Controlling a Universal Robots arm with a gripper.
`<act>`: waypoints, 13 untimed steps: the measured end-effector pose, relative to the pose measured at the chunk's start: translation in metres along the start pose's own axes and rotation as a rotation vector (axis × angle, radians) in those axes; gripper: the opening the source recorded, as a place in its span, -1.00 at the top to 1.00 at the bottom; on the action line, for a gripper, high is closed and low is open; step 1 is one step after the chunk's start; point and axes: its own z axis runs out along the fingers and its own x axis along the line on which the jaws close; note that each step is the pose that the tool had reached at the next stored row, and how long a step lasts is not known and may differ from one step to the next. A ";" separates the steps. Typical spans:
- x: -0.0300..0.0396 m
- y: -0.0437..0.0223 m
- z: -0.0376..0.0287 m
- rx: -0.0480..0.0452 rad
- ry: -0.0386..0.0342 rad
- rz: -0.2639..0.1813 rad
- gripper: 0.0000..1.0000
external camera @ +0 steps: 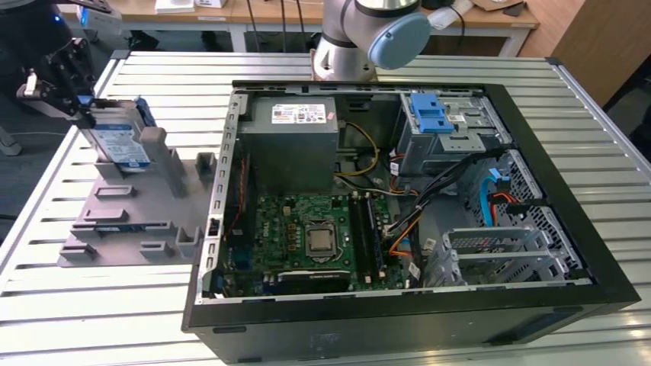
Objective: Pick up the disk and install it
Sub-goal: 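Pick up the disk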
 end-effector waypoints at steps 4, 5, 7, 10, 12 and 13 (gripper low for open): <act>0.0000 0.0000 -0.0046 0.0000 0.0000 0.000 0.27; 0.0000 0.0000 -0.0057 0.0000 0.0000 0.000 0.27; -0.0001 0.0000 -0.0080 0.0001 0.0000 0.000 0.27; -0.0001 0.0001 -0.0112 0.0000 0.0000 0.000 0.27; -0.0001 0.0001 -0.0131 0.0001 0.0000 0.000 0.27; -0.0001 0.0001 -0.0141 0.0000 0.0000 0.000 0.27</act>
